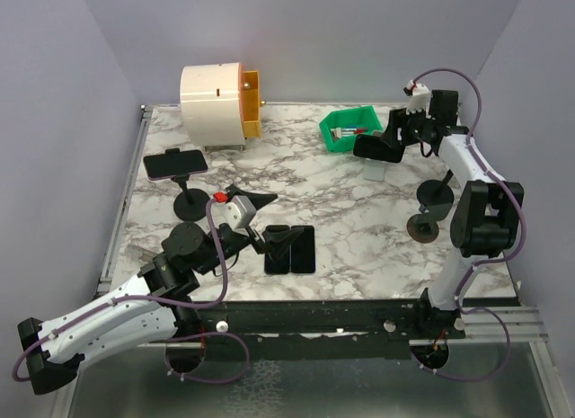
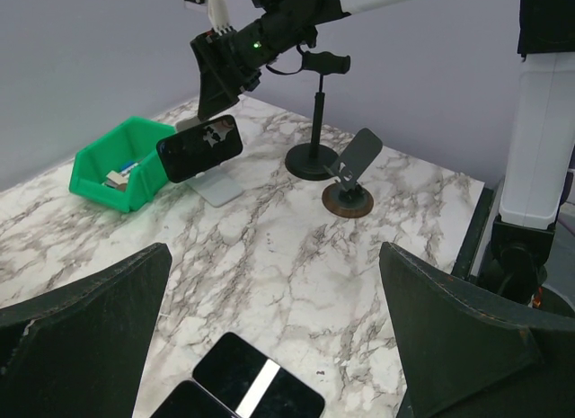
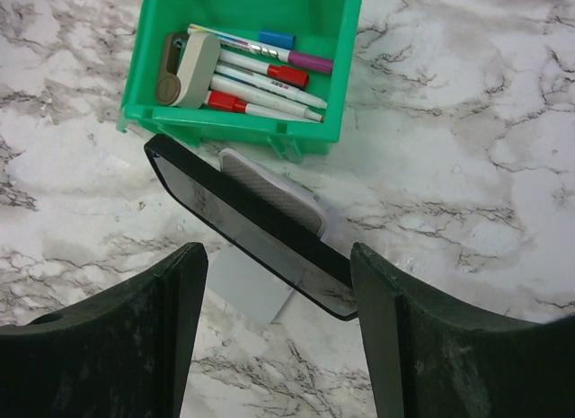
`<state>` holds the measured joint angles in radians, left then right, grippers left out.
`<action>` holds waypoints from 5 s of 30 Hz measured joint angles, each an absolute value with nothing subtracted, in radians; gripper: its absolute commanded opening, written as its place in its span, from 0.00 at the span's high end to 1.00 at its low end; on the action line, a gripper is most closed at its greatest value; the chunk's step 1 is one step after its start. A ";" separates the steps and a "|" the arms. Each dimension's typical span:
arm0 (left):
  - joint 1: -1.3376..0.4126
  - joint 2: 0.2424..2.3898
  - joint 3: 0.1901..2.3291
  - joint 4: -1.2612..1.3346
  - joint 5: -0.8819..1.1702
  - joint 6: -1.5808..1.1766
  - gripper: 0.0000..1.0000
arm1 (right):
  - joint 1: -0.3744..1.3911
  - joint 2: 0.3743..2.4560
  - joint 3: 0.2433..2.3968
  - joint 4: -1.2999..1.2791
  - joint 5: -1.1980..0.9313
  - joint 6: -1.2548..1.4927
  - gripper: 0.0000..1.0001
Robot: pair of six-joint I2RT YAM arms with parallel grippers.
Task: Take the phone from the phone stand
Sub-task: Pick up the phone stand with the phone at the center of the board.
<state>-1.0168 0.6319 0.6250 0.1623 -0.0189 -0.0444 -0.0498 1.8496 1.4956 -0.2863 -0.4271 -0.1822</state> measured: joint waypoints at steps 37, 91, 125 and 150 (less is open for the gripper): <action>-1.028 0.620 0.625 0.162 -0.019 -0.044 0.01 | -0.047 1.870 1.523 -0.290 -0.368 -0.137 0.32; -1.030 0.648 0.624 0.162 -0.017 -0.039 0.01 | -0.050 1.987 1.578 -0.269 -0.551 -0.107 0.82; -1.041 0.624 0.624 0.162 0.001 -0.040 0.01 | -0.013 1.728 1.266 -0.204 -0.627 -0.068 1.00; -1.043 0.634 0.624 0.162 0.003 -0.040 0.01 | 0.208 1.723 1.235 -0.174 -0.706 -0.026 1.00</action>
<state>-1.0428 0.6342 0.6239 0.1619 0.0032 -0.0399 0.2085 1.7229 1.2350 -0.1738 -0.7055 -0.0261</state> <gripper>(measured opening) 0.991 0.031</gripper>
